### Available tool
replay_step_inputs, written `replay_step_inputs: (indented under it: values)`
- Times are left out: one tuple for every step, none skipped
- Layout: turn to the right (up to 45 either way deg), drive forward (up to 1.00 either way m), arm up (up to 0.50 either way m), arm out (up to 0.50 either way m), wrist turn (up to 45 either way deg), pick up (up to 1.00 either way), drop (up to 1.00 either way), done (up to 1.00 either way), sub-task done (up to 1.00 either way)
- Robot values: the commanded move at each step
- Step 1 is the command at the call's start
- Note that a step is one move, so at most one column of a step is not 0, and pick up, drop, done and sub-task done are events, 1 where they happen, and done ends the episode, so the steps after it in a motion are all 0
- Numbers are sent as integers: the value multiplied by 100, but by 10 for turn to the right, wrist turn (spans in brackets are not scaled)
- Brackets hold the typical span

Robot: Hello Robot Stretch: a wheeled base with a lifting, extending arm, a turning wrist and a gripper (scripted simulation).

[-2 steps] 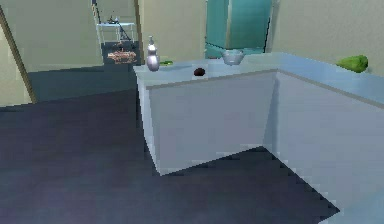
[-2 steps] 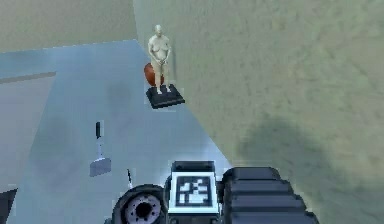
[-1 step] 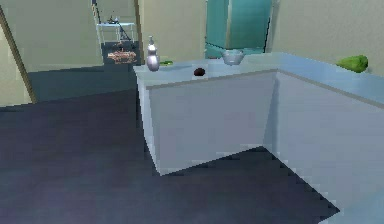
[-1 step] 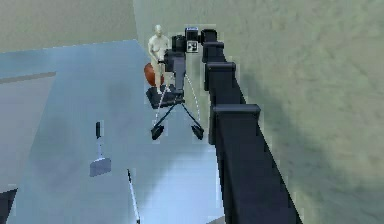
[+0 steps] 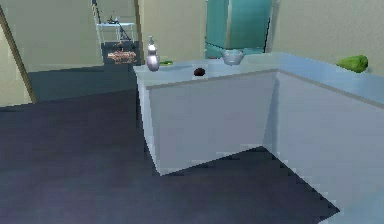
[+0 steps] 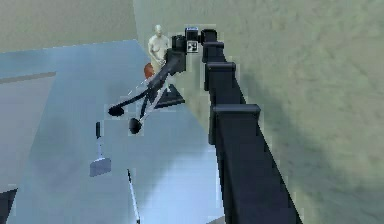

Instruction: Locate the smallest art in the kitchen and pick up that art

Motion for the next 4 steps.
replay_step_inputs:
  values:
    - [0, 0, 0, 0, 450, 0, 0, 0, 0]
    - [0, 0, 0, 0, 450, 0, 0, 0, 0]
    - [0, 0, -16, 0, 0, 0, 0, 0, 0]
    - [0, 0, 0, 0, 0, 100, 0, 0, 0]
